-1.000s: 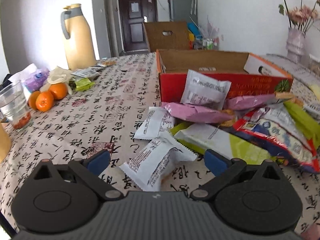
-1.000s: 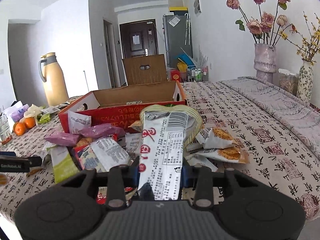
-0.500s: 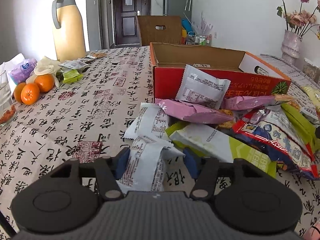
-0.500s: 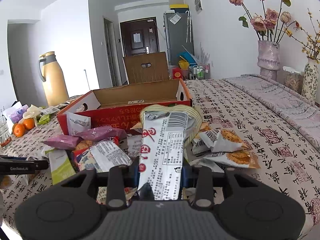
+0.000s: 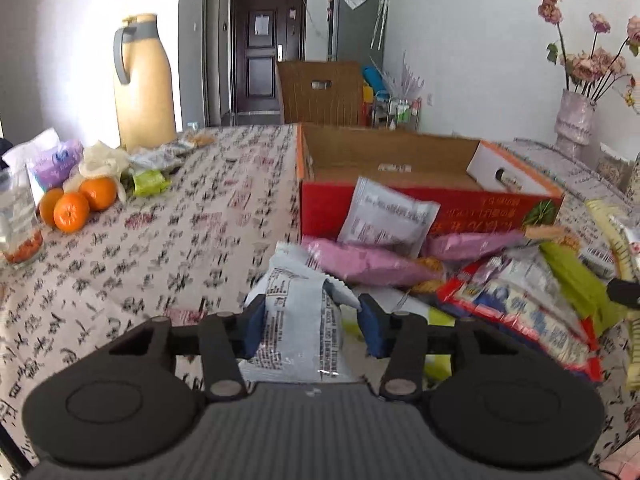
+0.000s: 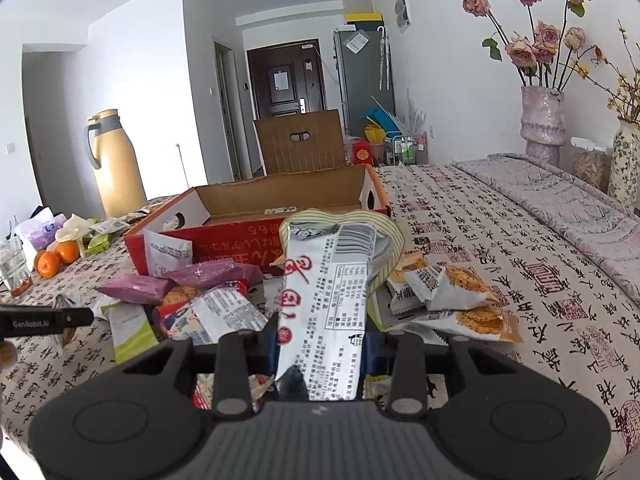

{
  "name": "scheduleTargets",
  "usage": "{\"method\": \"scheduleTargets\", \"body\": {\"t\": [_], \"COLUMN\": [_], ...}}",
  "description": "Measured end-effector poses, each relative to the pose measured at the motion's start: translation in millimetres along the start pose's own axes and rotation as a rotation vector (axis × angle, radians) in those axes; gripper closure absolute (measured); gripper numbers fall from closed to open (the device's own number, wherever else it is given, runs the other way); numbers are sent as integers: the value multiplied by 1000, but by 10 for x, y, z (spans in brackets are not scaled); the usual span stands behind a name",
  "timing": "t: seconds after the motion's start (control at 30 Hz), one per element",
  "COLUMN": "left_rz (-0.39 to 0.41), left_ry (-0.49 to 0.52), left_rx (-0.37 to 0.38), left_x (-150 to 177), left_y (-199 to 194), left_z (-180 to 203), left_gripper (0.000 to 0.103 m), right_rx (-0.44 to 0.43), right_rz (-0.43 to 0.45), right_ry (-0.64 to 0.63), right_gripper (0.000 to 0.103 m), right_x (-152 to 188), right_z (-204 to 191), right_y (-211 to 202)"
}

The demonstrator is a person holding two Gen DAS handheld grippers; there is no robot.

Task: Organize snacks
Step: 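Grasp a small white packet with the left gripper while the right gripper lifts its packet, then lower both held packets into the cardboard box and open both grippers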

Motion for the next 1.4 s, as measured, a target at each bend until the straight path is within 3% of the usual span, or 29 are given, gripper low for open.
{"method": "scheduleTargets", "body": {"t": [0.33, 0.57, 1.03, 1.23, 1.4], "left_rz": [89, 155, 186, 163, 121], "left_ry": [11, 11, -22, -51, -84], "left_rx": [26, 28, 34, 9, -17], "left_x": [-501, -957, -1652, -1801, -1741], "left_y": [-38, 53, 625, 981, 1330], "left_z": [254, 444, 528, 434, 317], "left_gripper": [54, 54, 54, 54, 54], "right_rx": [-36, -70, -82, -56, -35], "right_rz": [87, 145, 119, 78, 15], "right_ry": [-33, -43, -29, -3, -1], "right_gripper": [66, 66, 66, 66, 66], "right_x": [-394, -844, -1594, -1701, -1589], "right_z": [-122, -214, -369, -377, -404], "right_y": [43, 266, 1136, 1576, 1927]}}
Point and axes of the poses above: each gripper's, at about its wrist camera, not at the fingertips, and y roughly the way its jaws point, z to its right, x to its underside, the point moved 8 cm from there along y, roughly the way its jaws point, and after that the axes turned 5 degrees about x, right-handed, at the moved point
